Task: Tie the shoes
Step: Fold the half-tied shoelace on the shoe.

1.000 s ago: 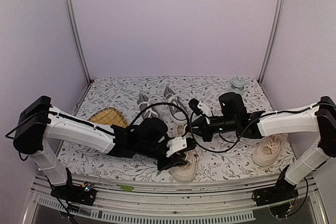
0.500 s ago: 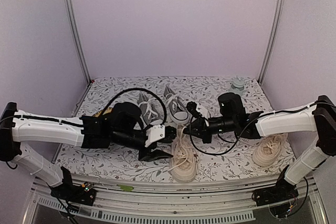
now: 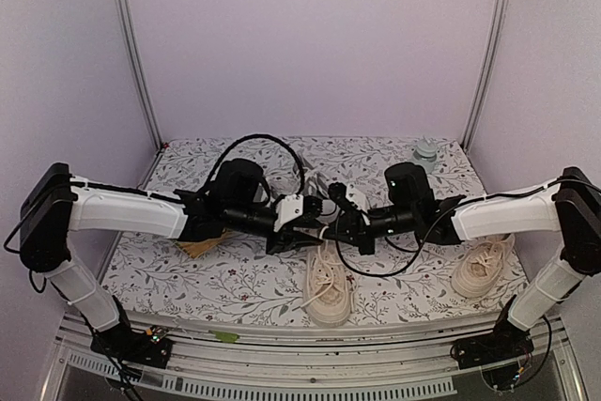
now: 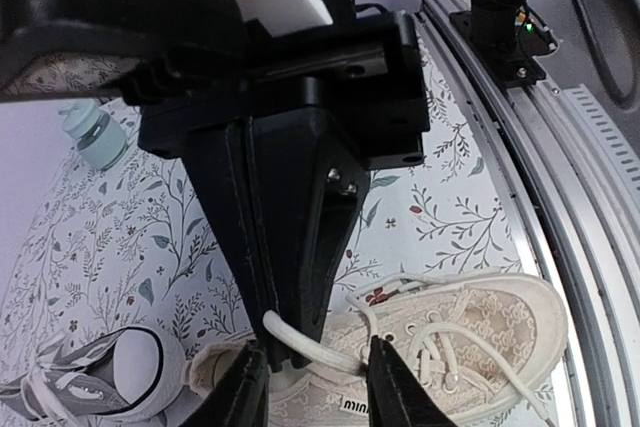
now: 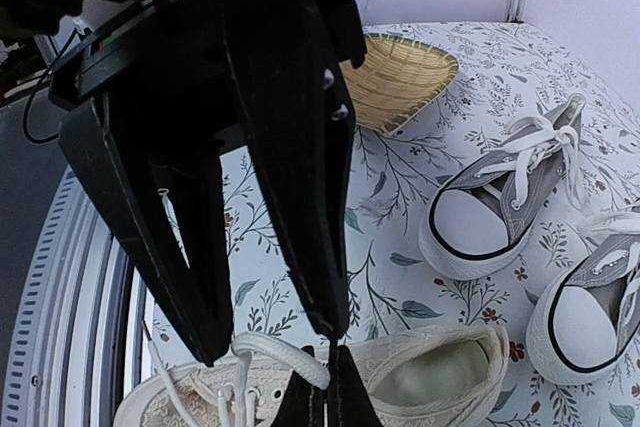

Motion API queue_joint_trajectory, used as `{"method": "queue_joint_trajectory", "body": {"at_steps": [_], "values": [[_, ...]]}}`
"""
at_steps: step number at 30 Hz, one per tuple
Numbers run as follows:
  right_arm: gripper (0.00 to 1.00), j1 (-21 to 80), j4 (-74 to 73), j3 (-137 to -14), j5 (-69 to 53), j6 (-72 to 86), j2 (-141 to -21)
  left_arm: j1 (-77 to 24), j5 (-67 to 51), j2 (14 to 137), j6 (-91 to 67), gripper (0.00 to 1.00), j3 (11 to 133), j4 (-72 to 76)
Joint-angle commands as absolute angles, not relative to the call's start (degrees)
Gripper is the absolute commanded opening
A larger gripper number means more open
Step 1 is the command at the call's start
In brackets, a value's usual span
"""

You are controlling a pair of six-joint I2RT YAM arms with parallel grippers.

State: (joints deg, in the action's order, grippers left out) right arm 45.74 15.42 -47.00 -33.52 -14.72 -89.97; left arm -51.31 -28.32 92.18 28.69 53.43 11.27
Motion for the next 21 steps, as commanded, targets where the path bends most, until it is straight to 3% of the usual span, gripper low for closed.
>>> {"method": "queue_joint_trajectory", "body": {"at_steps": [1,7,12,14,17,18,21], "values": [[0.01,45.53,15.53,-49.19,-35.14,-17.06,-90.76,-50.27,-33.02,94.08,31.55,0.34,56.37,12.19],[0.01,45.53,14.63,-50.04,-35.67,-18.14,-91.22,-50.25,-35.15,95.27,31.39,0.29,57.04,11.9],[0.03,45.53,14.06,-50.58,-36.42,-19.13,-91.32,-50.26,-35.65,95.5,30.98,0.12,57.12,12.35],[0.04,45.61,14.0,-50.68,-36.56,-19.24,-91.32,-50.27,-35.49,95.77,29.89,0.0,57.06,12.77],[0.17,45.65,13.68,-50.58,-35.3,-19.14,-90.87,-50.21,-33.35,95.84,26.06,0.0,56.03,14.91],[0.26,45.63,13.41,-50.36,-33.62,-18.55,-90.55,-50.2,-32.22,95.53,23.55,0.0,54.92,17.02],[0.4,45.66,13.28,-48.09,-28.93,-16.58,-88.86,-50.49,-28.11,94.05,13.76,0.0,49.26,29.82]]}}
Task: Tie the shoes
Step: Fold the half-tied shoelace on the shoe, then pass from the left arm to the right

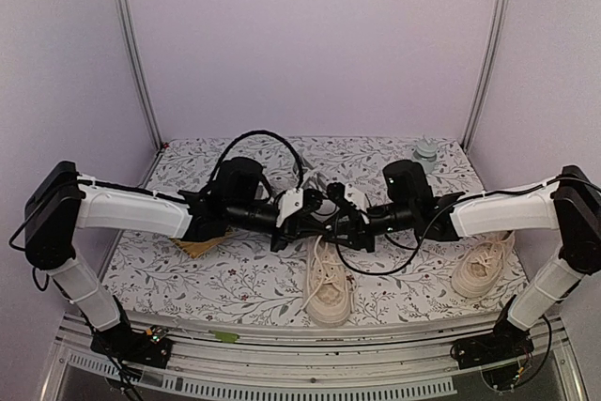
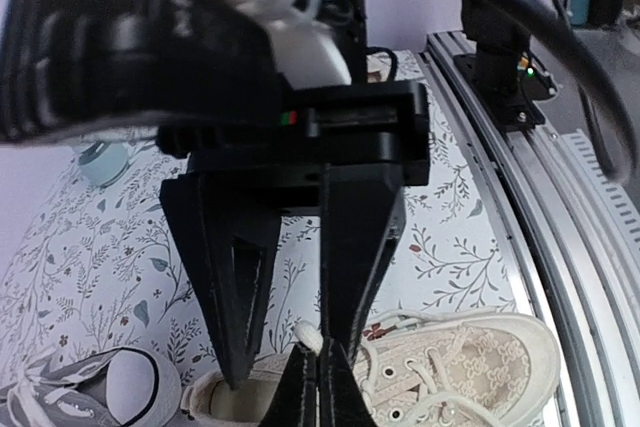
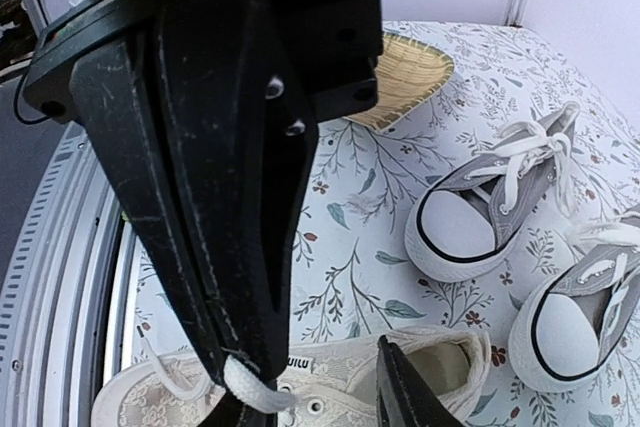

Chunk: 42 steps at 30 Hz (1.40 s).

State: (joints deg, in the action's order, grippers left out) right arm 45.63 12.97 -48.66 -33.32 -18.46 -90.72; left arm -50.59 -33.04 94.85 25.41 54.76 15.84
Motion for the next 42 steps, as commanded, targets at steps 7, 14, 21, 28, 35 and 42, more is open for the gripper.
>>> {"method": "queue_joint_trajectory", "body": {"at_steps": [7,14,21,28,35,42], "values": [[0.55,48.48,18.72,-42.04,-26.78,-9.23,-86.15,-54.45,-18.05,92.53,6.03,0.0,38.97,47.24],[0.59,50.95,26.48,-41.49,-19.35,-2.03,-90.73,-55.19,-16.54,94.85,0.61,0.0,36.73,57.11],[0.57,51.84,27.81,-43.64,-20.88,-1.07,-94.48,-56.03,-15.97,97.39,-0.89,0.0,35.5,62.32],[0.36,52.14,28.22,-44.33,-21.77,-0.35,-94.93,-56.58,-15.4,99.0,-0.87,0.0,36.03,62.53],[0.45,52.25,28.13,-44.53,-23.21,1.6,-95.01,-57.0,-13.81,100.78,-0.95,0.0,36.36,63.27],[0.12,52.36,27.27,-43.93,-21.08,1.75,-94.53,-57.64,-14.84,100.98,-0.75,0.0,37.01,63.08]]}}
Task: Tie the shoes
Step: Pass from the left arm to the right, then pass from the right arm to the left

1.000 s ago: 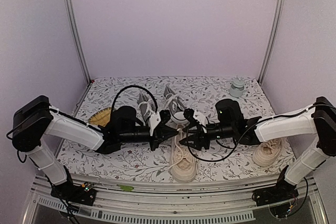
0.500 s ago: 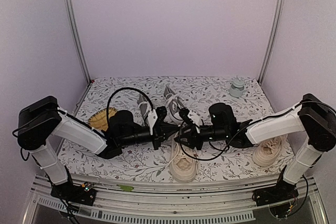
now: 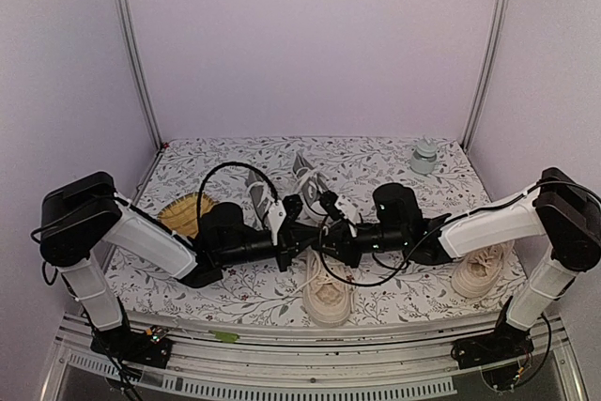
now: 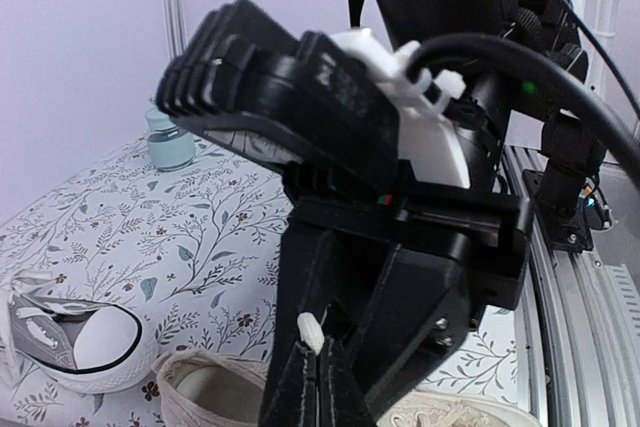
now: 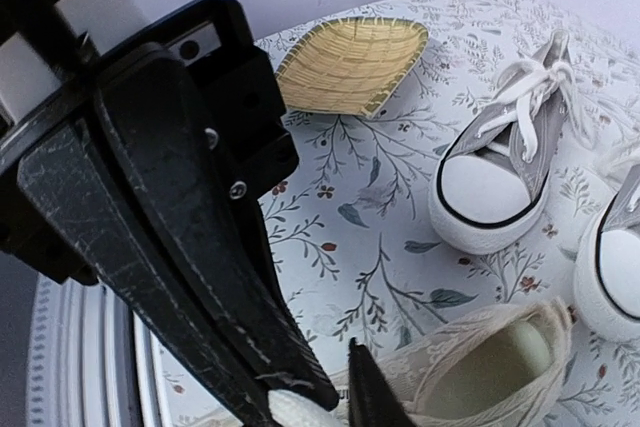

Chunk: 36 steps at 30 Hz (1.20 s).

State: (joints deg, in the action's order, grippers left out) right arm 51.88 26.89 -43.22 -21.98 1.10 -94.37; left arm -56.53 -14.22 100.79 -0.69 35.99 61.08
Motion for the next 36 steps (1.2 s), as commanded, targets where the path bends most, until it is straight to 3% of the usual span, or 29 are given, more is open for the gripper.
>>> {"method": "queue_joint_trajectory", "body": {"at_steps": [1,3,6,7,9,13,19,28,36], "values": [[0.06,52.35,26.98,-43.45,-20.76,1.4,-94.16,-57.65,-15.28,100.68,-0.79,0.0,36.93,63.04],[0.01,52.26,26.51,-42.38,-20.69,-0.49,-93.25,-57.55,-16.83,99.89,-0.96,0.0,36.58,63.0],[0.01,52.16,26.08,-40.73,-22.4,-4.43,-91.75,-57.05,-21.8,97.87,0.48,0.0,35.73,60.89],[0.01,52.04,25.88,-40.34,-22.86,-6.75,-91.54,-56.75,-23.47,96.77,1.53,0.04,35.5,59.34],[0.01,51.57,24.58,-40.53,-24.49,-9.78,-91.26,-55.44,-26.27,94.1,4.35,0.2,35.17,55.38],[0.01,49.95,22.55,-41.65,-29.04,-15.06,-90.97,-52.06,-31.37,88.96,14.34,0.25,36.59,42.44],[0.01,49.91,16.08,-46.1,-31.95,-23.28,-92.89,-51.34,-34.6,91.23,30.3,0.26,44.18,23.75],[0.01,49.86,12.61,-49.33,-35.14,-28.06,-94.08,-50.52,-36.51,94.91,36.48,0.34,49.32,22.32],[0.01,49.87,11.43,-50.09,-35.9,-28.83,-94.65,-50.52,-38.22,95.72,35.53,0.26,50.71,22.49]]}}
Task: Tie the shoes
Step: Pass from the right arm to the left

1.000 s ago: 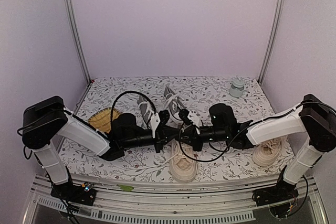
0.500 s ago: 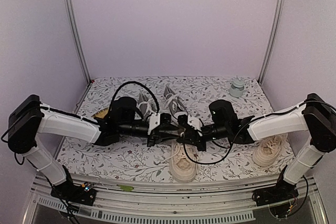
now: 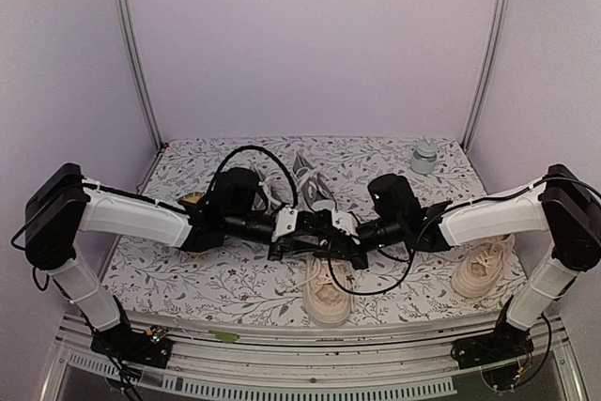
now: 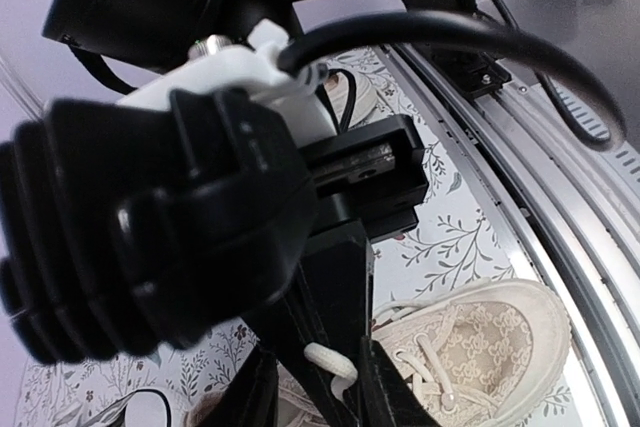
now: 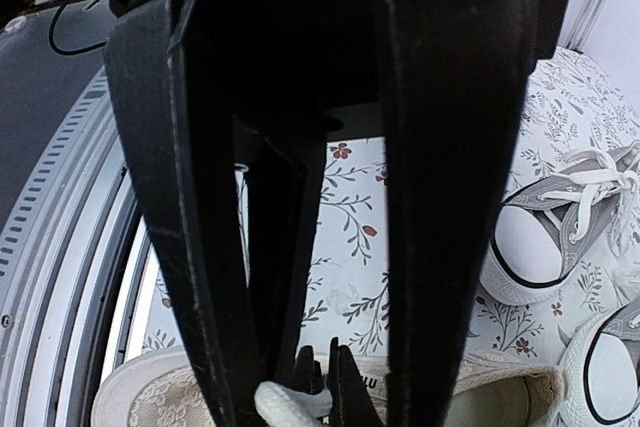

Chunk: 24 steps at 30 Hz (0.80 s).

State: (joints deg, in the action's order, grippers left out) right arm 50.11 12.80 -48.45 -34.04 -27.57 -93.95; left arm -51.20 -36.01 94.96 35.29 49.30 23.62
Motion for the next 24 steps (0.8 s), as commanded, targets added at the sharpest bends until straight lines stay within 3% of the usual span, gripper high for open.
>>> {"method": "queue_joint_trajectory", "body": {"at_steps": [1,7,10,11,13,17,21,24], "values": [[0.01,49.84,11.43,-50.02,-35.94,-28.83,-94.65,-50.52,-38.64,95.78,35.12,0.24,50.71,22.56],[0.02,49.9,10.72,-50.94,-35.27,-29.09,-95.13,-50.54,-41.55,95.92,32.14,0.0,50.56,21.25],[0.16,49.86,9.48,-51.69,-32.13,-27.77,-94.61,-50.69,-39.63,95.31,27.46,0.0,49.01,23.56],[0.25,49.85,8.68,-51.76,-30.42,-26.52,-93.56,-50.59,-37.53,94.7,24.73,0.0,47.51,25.94],[0.32,49.52,5.6,-51.89,-26.47,-22.78,-91.19,-50.61,-32.99,93.33,19.89,0.0,43.7,32.44],[0.37,47.28,-4.89,-51.77,-22.14,-12.76,-85.27,-50.78,-26.77,91.87,12.49,0.0,38.57,41.43],[0.43,47.11,-16.57,-50.1,-4.97,1.21,-80.66,-51.41,-24.48,92.23,7.43,0.0,37.27,43.73],[0.45,47.16,-25.63,-51.21,-0.78,9.32,-80.91,-52.33,-23.92,92.65,5.91,0.0,36.55,45.32]]}}
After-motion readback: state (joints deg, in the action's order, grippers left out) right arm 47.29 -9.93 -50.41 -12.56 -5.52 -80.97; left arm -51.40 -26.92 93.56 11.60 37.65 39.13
